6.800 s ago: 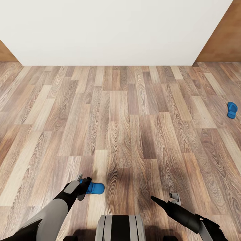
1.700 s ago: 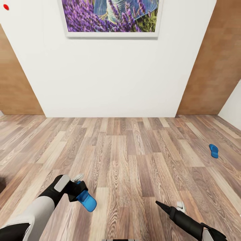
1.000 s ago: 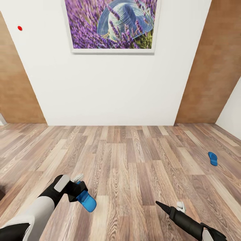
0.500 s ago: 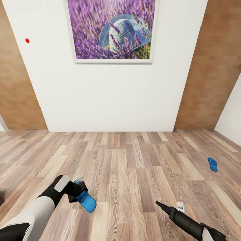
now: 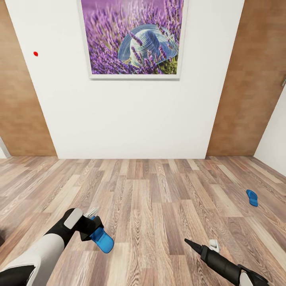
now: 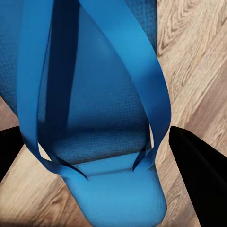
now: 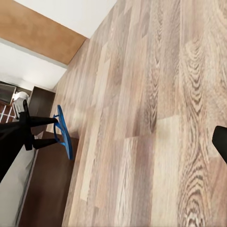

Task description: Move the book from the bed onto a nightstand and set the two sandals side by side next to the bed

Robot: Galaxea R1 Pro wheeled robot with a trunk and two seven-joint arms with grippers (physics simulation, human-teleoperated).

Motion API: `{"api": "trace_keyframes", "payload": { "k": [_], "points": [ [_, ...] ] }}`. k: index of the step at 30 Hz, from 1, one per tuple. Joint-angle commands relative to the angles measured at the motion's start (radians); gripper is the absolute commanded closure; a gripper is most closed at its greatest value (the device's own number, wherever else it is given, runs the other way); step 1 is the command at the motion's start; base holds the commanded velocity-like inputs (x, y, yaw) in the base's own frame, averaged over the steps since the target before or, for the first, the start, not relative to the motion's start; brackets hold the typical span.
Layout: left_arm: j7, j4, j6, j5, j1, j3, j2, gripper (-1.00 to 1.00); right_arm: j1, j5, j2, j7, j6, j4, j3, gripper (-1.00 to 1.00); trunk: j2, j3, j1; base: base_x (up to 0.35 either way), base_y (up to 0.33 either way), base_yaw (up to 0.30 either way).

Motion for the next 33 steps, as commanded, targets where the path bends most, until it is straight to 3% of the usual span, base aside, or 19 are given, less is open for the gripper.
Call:
{"api": "trace_keyframes", "payload": {
  "k": [1,33],
  "points": [
    [0.01,-0.001,0.003,0.011,0.0,0.004,0.0,1.0,0.0,-0.006,0.0,0.001,0.008,0.0,-0.001,-1.0,0.0,-0.001,0.0,0.0,0.0,0.0],
    [0.01,-0.001,0.002,0.012,0.0,0.003,0.0,1.0,-0.001,-0.007,0.001,0.0,0.007,0.0,-0.002,-1.0,0.0,-0.001,0.0,0.044,0.0,-0.017]
  ]
}}
